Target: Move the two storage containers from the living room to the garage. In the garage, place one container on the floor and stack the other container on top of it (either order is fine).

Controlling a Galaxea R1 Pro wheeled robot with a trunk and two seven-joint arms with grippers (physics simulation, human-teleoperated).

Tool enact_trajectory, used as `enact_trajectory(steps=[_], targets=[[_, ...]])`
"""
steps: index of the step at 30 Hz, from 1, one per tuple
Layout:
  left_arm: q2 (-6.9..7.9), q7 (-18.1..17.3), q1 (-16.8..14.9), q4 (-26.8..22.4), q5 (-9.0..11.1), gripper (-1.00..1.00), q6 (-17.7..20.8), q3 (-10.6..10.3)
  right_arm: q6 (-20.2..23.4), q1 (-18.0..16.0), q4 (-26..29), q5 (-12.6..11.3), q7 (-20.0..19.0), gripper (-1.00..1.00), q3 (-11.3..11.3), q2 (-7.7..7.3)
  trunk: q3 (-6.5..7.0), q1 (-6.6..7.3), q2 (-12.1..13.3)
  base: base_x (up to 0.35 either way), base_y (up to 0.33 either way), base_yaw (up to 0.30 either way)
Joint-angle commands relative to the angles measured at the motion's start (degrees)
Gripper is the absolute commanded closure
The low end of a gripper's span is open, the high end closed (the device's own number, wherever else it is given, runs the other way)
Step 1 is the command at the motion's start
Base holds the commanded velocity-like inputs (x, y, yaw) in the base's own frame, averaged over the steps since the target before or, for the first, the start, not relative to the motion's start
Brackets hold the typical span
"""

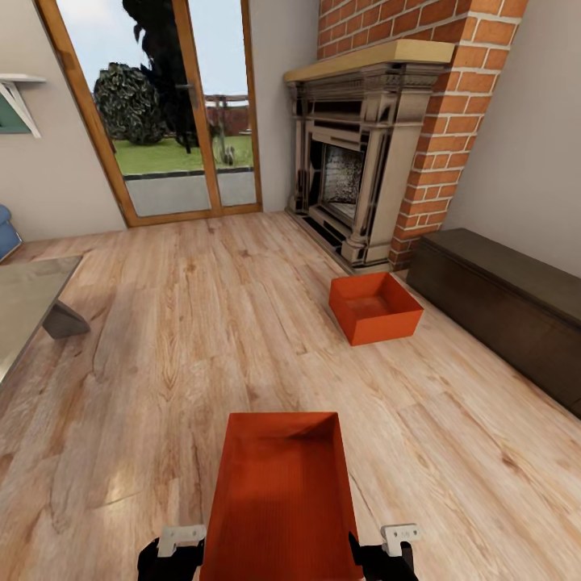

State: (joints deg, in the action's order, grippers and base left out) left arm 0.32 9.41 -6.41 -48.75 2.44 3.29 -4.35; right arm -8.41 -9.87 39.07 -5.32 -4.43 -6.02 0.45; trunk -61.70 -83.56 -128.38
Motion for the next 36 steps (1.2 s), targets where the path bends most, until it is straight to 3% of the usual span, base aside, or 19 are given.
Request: enact_trajectory(steps=[1, 3, 7, 13, 18, 31, 36], targets=[[0.07, -0.27, -0.01, 0.60, 0.27, -1.00, 0.88, -0.21, -0.21, -0.03, -0.05, -0.56, -0.23, -1.00, -0.05, -0.01, -0.04, 0.01, -0.02, 0.000, 0.000, 0.000], [0.18, -3.98, -0.57, 1.74, 0.21, -1.00, 3.61, -0.22, -0.23, -0.02, -0.05, -0.56, -0.23, -1.00, -0.05, -0.01, -0.04, 0.01, -0.02, 0.000, 0.000, 0.000], [0.14, -6.02, -1.55, 2.86, 0.41, -1.00, 4.67, -0.22, -0.22, 0.00, -0.05, -0.56, -0.23, -1.00, -0.05, -0.01, -0.04, 0.01, -0.02, 0.000, 0.000, 0.000], [0.05, -6.38, -1.68, 3.04, 0.80, -1.00, 4.23, -0.15, -0.20, -0.04, -0.05, -0.56, -0.24, -1.00, -0.05, -0.01, -0.04, 0.01, -0.02, 0.000, 0.000, 0.000], [0.04, -6.35, -1.68, 2.96, 0.84, -1.00, 3.65, -0.13, -0.21, -0.04, -0.05, -0.56, -0.25, -1.00, -0.05, -0.01, -0.94, -1.09, -2.02, 0.000, 0.000, 0.000], [-0.05, -6.34, -1.70, 2.96, 0.89, -1.00, 2.00, -0.13, -0.28, -0.02, -0.05, -0.59, -0.28, -1.00, -0.05, -0.01, -0.94, -1.09, -2.02, 0.000, 0.000, 0.000], [-1.68, -6.29, -1.77, 2.97, 0.49, -1.00, 0.38, 0.51, -0.49, -0.31, -0.31, -0.14, -0.22, -1.00, -1.06, 1.57, -0.94, -1.09, -2.02, 0.000, 0.000, 0.000]])
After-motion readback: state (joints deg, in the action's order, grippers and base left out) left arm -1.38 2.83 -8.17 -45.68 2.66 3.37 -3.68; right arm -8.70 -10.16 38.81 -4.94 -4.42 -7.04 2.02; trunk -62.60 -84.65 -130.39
